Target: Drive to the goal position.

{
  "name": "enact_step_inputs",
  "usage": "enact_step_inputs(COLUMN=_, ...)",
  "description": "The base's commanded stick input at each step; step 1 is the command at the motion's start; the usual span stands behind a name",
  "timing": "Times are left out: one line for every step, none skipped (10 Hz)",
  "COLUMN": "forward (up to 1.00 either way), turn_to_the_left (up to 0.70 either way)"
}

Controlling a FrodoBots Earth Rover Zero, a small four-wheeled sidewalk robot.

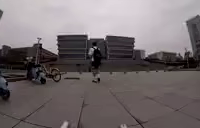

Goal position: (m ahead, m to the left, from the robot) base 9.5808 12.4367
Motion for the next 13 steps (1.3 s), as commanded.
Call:
enact_step_inputs(forward=0.7, turn_to_the_left=0.0)
enact_step_inputs(forward=0.7, turn_to_the_left=0.0)
enact_step_inputs(forward=0.7, turn_to_the_left=0.0)
enact_step_inputs(forward=0.7, turn_to_the_left=0.0)
enact_step_inputs(forward=0.7, turn_to_the_left=0.0)
enact_step_inputs(forward=0.7, turn_to_the_left=0.0)
enact_step_inputs(forward=0.7, turn_to_the_left=0.03)
enact_step_inputs(forward=0.7, turn_to_the_left=0.12)
enact_step_inputs(forward=0.7, turn_to_the_left=0.21)
enact_step_inputs(forward=0.7, turn_to_the_left=0.28)
enact_step_inputs(forward=0.7, turn_to_the_left=0.02)
enact_step_inputs(forward=0.7, turn_to_the_left=0.0)
enact_step_inputs(forward=0.7, turn_to_the_left=0.0)
